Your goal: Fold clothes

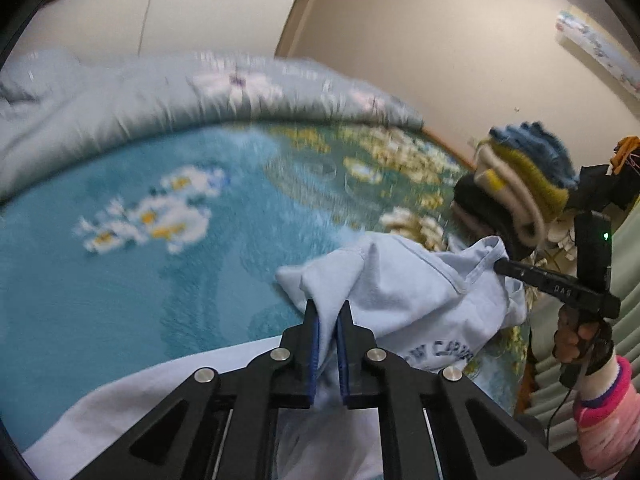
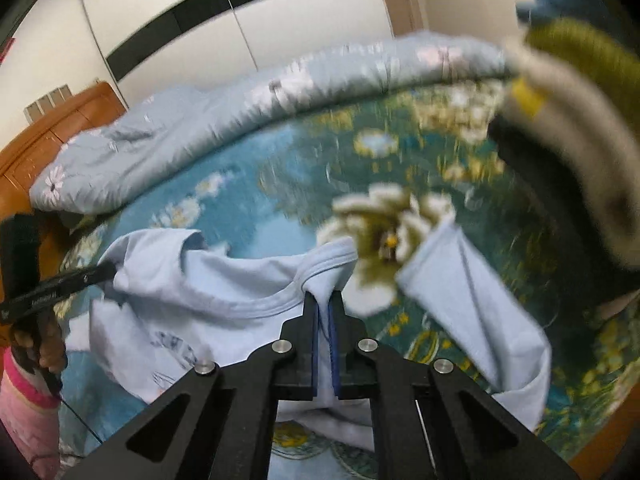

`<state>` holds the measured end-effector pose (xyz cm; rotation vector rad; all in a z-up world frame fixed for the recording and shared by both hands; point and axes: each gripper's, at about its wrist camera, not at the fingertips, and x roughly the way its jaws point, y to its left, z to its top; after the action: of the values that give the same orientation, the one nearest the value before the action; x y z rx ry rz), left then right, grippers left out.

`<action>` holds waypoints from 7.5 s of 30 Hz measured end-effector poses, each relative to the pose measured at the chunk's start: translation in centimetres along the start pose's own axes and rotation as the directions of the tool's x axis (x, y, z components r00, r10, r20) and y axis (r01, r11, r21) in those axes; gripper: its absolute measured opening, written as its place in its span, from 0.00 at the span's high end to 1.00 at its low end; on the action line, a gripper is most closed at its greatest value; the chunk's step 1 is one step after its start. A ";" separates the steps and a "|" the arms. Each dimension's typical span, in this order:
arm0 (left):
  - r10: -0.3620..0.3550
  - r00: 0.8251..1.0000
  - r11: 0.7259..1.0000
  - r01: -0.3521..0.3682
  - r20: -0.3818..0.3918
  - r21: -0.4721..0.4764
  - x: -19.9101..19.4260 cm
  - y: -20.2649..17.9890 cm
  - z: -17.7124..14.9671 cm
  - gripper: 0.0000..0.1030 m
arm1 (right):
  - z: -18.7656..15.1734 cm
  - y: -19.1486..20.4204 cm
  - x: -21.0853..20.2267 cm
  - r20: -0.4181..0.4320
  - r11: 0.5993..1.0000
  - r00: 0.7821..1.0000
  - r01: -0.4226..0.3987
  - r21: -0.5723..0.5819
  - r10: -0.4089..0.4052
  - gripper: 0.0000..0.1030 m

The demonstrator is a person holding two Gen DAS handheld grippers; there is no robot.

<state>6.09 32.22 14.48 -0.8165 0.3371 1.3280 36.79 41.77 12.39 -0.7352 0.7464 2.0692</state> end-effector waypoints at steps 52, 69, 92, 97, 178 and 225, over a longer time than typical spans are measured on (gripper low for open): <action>0.039 0.993 0.990 -0.022 -0.116 0.137 -5.3 -8.0 -14.1 0.95 | -10.3 6.0 -9.2 -0.064 0.951 0.998 -0.012 -0.310 -0.008 0.95; 0.110 0.981 0.992 -0.097 -0.158 0.086 -3.8 -7.2 -16.9 0.51 | -13.2 1.7 -8.0 -0.103 0.994 0.992 -0.080 -0.079 0.072 0.59; -0.040 0.993 0.991 0.054 -0.115 0.124 -3.2 -7.7 -15.4 0.45 | 1.7 1.8 -1.9 -0.091 0.996 0.994 0.058 -0.067 -0.064 0.96; -0.032 0.989 0.988 0.053 -0.144 0.144 -1.5 -8.1 -15.0 0.44 | 6.7 -0.1 1.5 -0.083 0.995 0.992 0.098 0.000 -0.097 0.96; 0.247 0.839 0.940 -0.330 0.484 0.093 -20.6 -9.0 5.3 0.96 | 11.1 9.3 -16.8 0.295 0.958 0.912 -0.279 -0.060 0.284 0.96; 0.142 0.985 0.990 -0.141 0.095 -0.015 -11.6 -1.0 -7.1 0.95 | 9.9 15.6 -5.7 0.072 0.953 0.972 -0.204 -0.223 0.224 0.96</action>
<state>5.82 18.94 17.41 -0.7434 0.3183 1.4974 24.41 38.21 26.84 -0.6899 0.5742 2.3930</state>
